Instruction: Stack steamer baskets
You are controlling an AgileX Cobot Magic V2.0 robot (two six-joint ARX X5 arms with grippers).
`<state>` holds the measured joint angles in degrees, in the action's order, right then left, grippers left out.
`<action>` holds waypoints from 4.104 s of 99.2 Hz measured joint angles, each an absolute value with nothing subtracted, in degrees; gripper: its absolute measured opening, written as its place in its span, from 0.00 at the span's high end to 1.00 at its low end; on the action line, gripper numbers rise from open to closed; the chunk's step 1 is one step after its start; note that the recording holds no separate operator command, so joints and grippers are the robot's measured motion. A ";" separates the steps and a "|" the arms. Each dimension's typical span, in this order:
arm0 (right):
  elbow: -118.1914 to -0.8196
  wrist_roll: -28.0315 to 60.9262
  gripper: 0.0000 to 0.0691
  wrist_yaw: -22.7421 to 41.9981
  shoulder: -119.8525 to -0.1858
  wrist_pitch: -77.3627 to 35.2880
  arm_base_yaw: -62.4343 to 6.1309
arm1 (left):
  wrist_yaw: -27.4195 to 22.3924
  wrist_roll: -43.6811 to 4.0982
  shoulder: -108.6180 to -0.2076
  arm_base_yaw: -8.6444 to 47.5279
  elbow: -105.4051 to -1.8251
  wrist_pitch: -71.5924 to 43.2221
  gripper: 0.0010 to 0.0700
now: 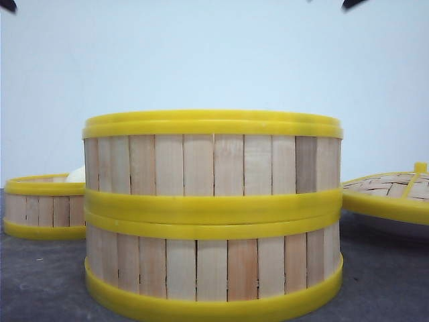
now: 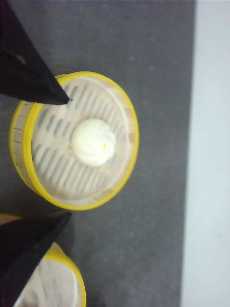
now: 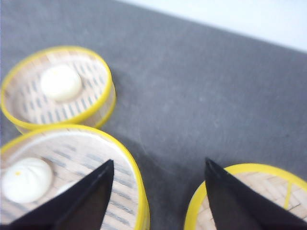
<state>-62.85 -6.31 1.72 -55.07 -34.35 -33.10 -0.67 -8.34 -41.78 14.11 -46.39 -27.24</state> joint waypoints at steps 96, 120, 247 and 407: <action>-62.85 -6.55 0.47 -1.48 -48.73 -42.19 -33.10 | 4.86 -8.40 -89.12 3.01 -67.57 -38.94 0.49; -62.85 -6.55 0.47 -1.48 -48.73 -42.17 -33.10 | 4.86 -8.64 -93.34 2.90 -67.57 -36.53 0.50; -62.85 -6.46 0.47 -1.48 -48.73 -42.06 -33.10 | 1.04 -11.14 -92.97 1.17 -67.57 -32.56 0.96; -62.85 -8.47 0.47 -1.28 -40.10 -45.23 -33.10 | -18.39 -8.21 -77.89 26.35 -75.16 -47.27 0.96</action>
<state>-62.85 -8.47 -1.28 -40.10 -45.23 -33.10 -18.39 -8.21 -77.89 26.35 -75.16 -47.27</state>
